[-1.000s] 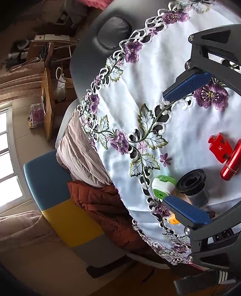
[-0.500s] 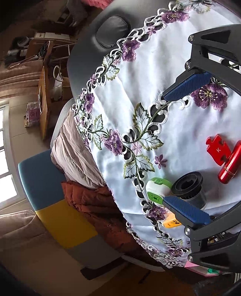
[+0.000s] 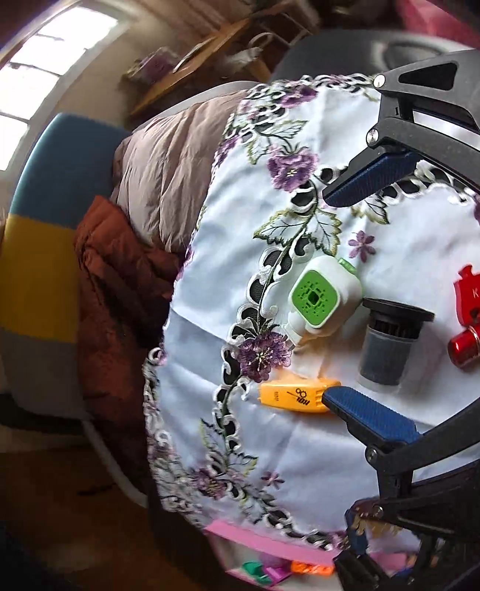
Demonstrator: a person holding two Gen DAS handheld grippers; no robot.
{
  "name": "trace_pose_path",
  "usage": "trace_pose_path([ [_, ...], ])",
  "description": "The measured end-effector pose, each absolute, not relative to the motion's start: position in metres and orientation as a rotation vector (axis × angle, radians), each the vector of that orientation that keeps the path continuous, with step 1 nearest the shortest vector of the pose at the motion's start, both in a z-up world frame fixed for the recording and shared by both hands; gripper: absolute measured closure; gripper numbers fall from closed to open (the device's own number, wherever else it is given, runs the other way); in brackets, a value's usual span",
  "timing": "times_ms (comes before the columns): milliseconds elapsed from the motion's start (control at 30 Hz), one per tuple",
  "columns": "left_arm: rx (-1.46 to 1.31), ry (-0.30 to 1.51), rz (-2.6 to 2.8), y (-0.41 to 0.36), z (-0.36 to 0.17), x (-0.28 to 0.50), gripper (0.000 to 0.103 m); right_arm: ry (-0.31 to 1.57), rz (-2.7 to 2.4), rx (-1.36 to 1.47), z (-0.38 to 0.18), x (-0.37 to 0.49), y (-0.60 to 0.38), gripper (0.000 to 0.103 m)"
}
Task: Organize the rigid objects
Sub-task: 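Lift the brown spiky ball toward the tray with the left tool while the right tool grasps the white-green plug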
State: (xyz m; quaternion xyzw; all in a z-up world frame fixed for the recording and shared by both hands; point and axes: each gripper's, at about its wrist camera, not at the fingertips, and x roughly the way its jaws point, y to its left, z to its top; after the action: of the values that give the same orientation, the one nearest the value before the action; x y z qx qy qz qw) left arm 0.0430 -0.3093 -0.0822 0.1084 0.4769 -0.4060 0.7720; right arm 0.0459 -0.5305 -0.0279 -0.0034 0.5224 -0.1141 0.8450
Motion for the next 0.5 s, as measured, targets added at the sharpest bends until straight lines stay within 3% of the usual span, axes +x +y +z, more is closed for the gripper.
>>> trace_pose_path([
  [233,0.191,1.051,-0.888,-0.305,-0.085,0.046,0.04,1.355,-0.137,-0.167,-0.072,0.095,-0.532,0.005],
  [267,0.191,1.049,-0.889,-0.306,-0.085,0.047,0.04,1.385,-0.133,-0.166,-0.08,0.098,-0.533,0.007],
  [300,0.192,1.047,-0.892,-0.306,-0.085,0.046,0.04,1.409,-0.136,-0.164,-0.087,0.099,-0.534,0.027],
  [333,0.189,1.046,-0.892,-0.305,-0.085,0.046,0.04,1.417,-0.159,-0.172,-0.093,0.099,-0.535,0.039],
  [500,0.181,1.039,-0.89,-0.304,-0.085,0.046,0.04,1.34,-0.211,-0.047,-0.089,0.083,-0.545,0.04],
])
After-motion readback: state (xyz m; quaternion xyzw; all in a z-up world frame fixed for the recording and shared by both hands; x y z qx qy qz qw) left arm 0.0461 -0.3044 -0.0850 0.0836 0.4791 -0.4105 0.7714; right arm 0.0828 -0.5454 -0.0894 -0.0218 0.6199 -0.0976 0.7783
